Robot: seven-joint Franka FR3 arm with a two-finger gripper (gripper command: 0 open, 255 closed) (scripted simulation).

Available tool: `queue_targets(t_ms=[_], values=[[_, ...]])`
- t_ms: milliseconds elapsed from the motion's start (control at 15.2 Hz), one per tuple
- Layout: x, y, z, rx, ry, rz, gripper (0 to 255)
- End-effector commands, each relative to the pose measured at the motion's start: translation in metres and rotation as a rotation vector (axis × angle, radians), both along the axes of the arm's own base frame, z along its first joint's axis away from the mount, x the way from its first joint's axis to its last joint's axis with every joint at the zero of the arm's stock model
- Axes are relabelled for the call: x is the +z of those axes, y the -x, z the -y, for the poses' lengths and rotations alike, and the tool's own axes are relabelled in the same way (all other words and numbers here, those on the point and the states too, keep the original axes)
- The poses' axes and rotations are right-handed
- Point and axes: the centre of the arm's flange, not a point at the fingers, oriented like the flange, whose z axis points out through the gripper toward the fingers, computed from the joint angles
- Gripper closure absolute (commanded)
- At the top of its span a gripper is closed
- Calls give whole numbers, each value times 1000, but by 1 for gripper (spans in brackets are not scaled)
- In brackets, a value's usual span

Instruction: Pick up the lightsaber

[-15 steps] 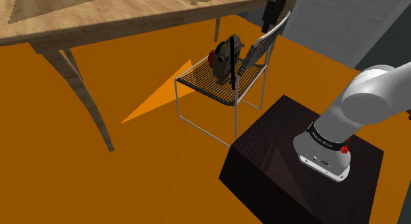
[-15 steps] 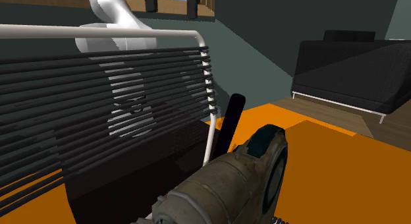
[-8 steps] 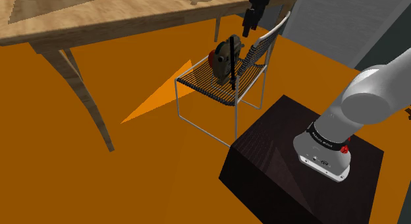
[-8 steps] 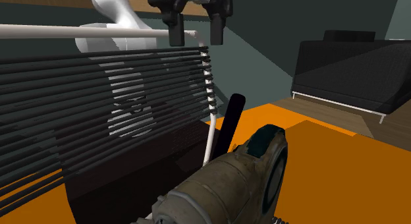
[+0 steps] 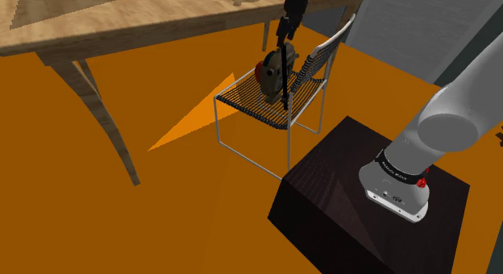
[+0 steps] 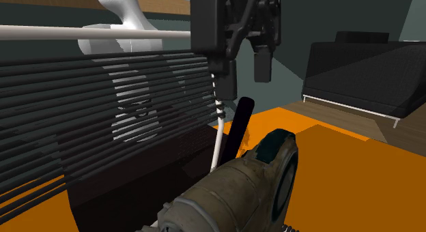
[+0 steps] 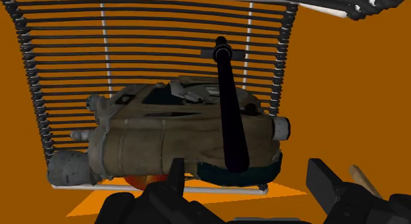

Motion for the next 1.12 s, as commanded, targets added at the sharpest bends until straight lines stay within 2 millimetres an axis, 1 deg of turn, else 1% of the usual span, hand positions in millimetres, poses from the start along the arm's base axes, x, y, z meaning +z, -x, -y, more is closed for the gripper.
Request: queue_targets(t_ms=[0,330,396,528,594,1056], values=[[-8,-10,2,2,-3,5,0],[-35,-10,2,2,-3,5,0],[-43,-10,2,2,-3,5,0],[-43,-10,2,2,-3,5,0],[-44,-10,2,2,-3,5,255],[-44,-9,2,2,-3,5,255]])
